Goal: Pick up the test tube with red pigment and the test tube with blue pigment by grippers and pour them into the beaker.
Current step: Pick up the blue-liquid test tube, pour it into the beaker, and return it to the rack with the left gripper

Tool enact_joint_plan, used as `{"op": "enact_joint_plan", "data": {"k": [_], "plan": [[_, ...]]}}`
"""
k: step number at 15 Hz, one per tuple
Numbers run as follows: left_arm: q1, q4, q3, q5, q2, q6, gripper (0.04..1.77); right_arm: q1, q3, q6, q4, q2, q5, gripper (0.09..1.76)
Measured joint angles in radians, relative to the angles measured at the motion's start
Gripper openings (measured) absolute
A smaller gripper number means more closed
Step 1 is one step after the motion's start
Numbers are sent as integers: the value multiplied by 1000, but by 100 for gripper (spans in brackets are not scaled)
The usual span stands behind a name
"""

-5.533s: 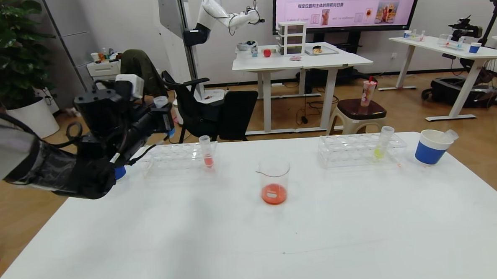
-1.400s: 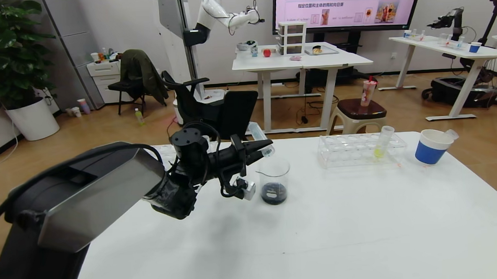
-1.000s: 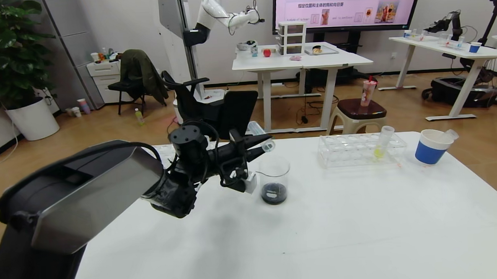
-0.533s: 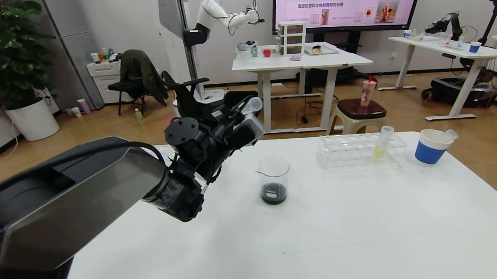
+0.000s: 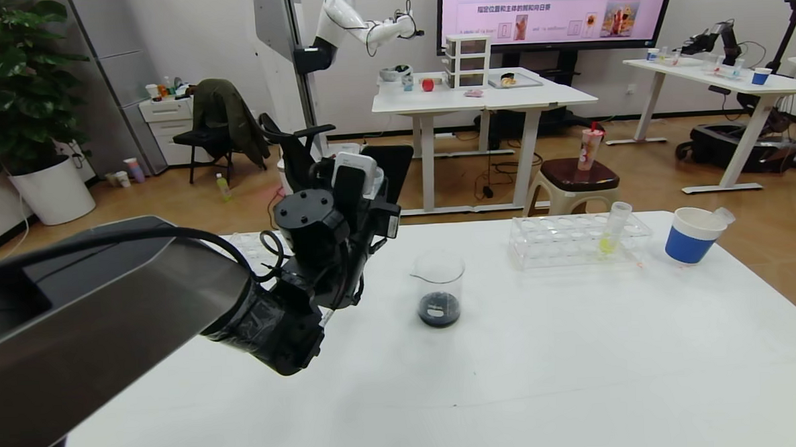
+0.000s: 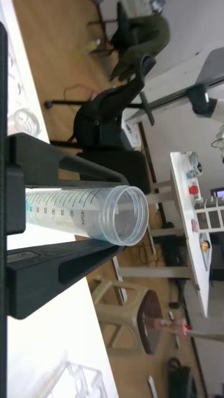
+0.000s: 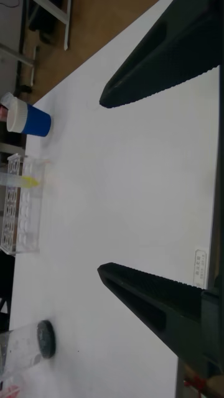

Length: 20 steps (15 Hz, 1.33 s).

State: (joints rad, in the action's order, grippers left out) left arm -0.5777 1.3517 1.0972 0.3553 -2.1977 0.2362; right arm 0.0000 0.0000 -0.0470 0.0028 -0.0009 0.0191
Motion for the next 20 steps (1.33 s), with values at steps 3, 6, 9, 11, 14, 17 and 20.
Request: {"op": "enact_joint_plan", "data": {"k": [3, 6, 9, 11, 14, 17, 20], "plan": [[-22, 1, -69, 31, 27, -109, 51, 0, 0, 0, 0, 0, 0, 174], [-31, 23, -126, 44, 34, -150, 51, 0, 0, 0, 0, 0, 0, 174], [-8, 56, -144, 44, 46, -151, 51, 0, 0, 0, 0, 0, 0, 174], [37, 54, -170, 34, 81, -153, 51, 0, 0, 0, 0, 0, 0, 174], [169, 50, -226, -29, 148, -156, 51, 0, 0, 0, 0, 0, 0, 174], [362, 49, -282, -144, 208, -186, 51, 0, 0, 0, 0, 0, 0, 174], [581, 14, -296, -262, 236, -230, 51, 0, 0, 0, 0, 0, 0, 174]]}}
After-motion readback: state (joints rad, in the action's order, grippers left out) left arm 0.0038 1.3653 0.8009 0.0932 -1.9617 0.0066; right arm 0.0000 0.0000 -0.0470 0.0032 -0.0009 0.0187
